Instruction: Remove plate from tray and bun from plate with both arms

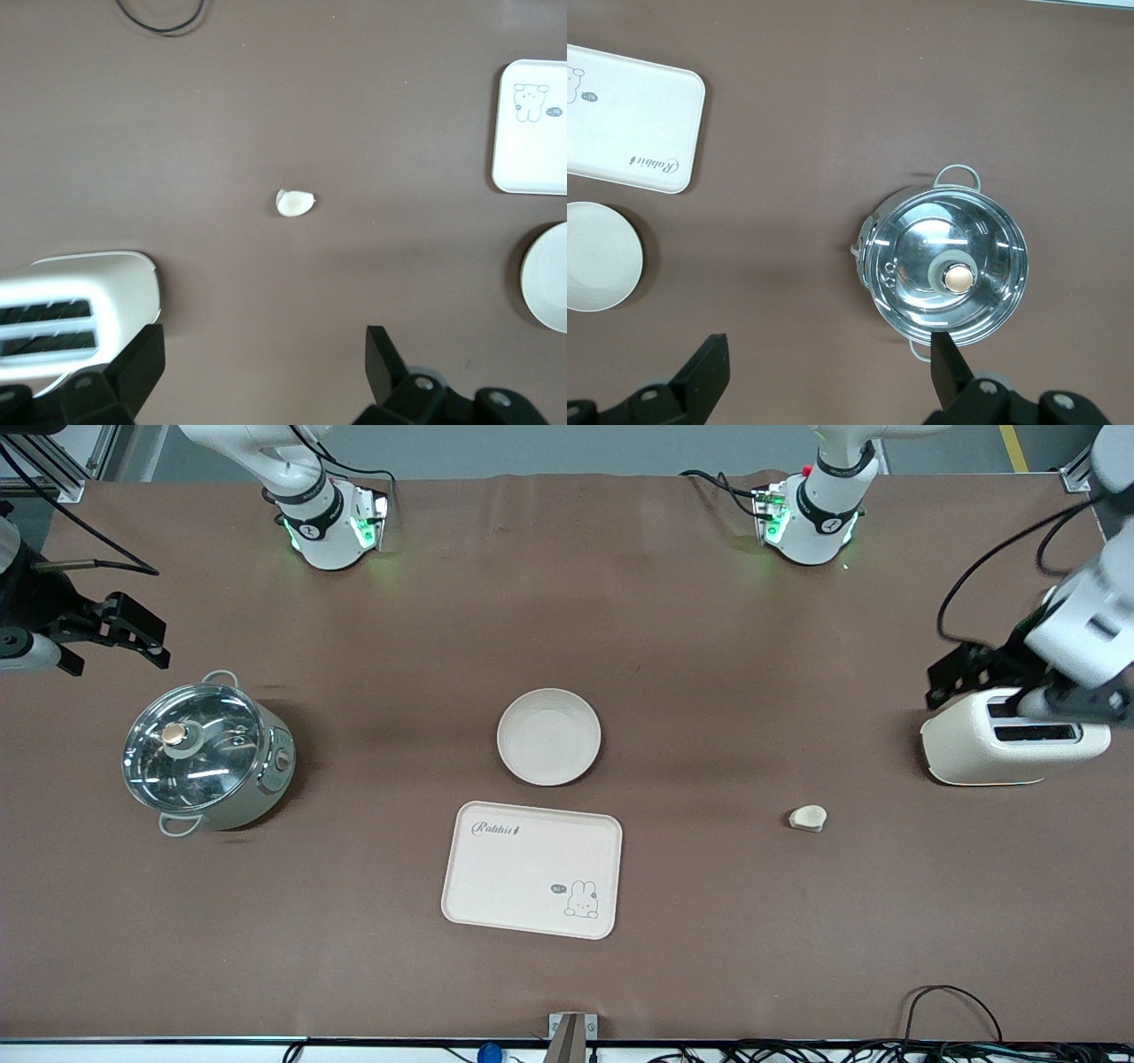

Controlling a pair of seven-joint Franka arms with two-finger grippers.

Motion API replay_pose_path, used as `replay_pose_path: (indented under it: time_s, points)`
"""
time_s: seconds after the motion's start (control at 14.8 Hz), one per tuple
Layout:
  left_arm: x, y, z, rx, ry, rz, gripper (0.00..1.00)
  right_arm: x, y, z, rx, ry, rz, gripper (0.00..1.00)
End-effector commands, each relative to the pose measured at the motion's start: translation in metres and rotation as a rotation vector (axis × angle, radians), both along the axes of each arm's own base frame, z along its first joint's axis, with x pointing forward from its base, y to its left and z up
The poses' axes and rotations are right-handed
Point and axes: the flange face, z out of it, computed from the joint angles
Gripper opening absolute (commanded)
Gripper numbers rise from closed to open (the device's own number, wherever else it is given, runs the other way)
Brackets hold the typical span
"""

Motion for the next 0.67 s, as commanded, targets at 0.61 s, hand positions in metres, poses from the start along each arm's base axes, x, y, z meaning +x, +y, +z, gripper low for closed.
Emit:
replay_pose_path:
  time_s: [0.61]
  points:
    - [-0.017, -0.014, 0.025, 0.040, 0.003, -0.008, 1.00, -0.003, -0.013, -0.002, -0.011, 0.003, -0.024, 1.00]
